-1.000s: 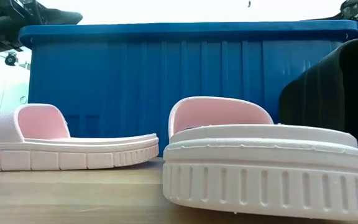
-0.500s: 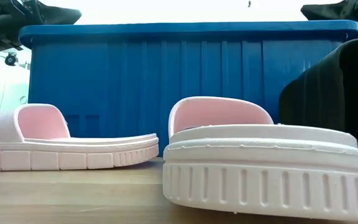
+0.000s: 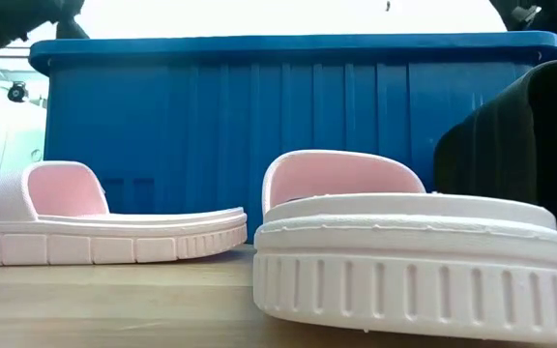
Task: Pick and place slides into bin
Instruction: Put the black slide into the bin
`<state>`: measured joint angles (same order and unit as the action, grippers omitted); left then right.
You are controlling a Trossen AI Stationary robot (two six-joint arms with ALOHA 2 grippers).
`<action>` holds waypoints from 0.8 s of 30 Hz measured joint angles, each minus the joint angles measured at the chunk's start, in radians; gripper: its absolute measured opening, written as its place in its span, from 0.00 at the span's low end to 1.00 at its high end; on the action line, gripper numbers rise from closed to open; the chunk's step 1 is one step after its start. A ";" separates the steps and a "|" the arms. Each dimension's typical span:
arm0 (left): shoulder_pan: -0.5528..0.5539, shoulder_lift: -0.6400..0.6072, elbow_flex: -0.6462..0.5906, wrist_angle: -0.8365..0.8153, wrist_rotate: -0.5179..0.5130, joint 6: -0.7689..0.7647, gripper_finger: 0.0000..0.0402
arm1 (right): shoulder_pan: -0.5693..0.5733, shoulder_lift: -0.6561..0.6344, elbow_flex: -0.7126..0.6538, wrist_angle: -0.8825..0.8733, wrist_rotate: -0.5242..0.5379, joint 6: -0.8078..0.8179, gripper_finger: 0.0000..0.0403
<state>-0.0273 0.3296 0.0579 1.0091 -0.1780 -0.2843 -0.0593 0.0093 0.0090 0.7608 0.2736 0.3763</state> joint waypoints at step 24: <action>-0.005 0.599 0.836 -0.602 0.322 0.003 0.56 | 0.000 0.000 0.000 -0.002 0.149 -0.044 0.02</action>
<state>-0.0324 0.9291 0.8937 0.4067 0.1442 -0.2809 -0.0593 0.0097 0.0090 0.7593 0.4221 0.3326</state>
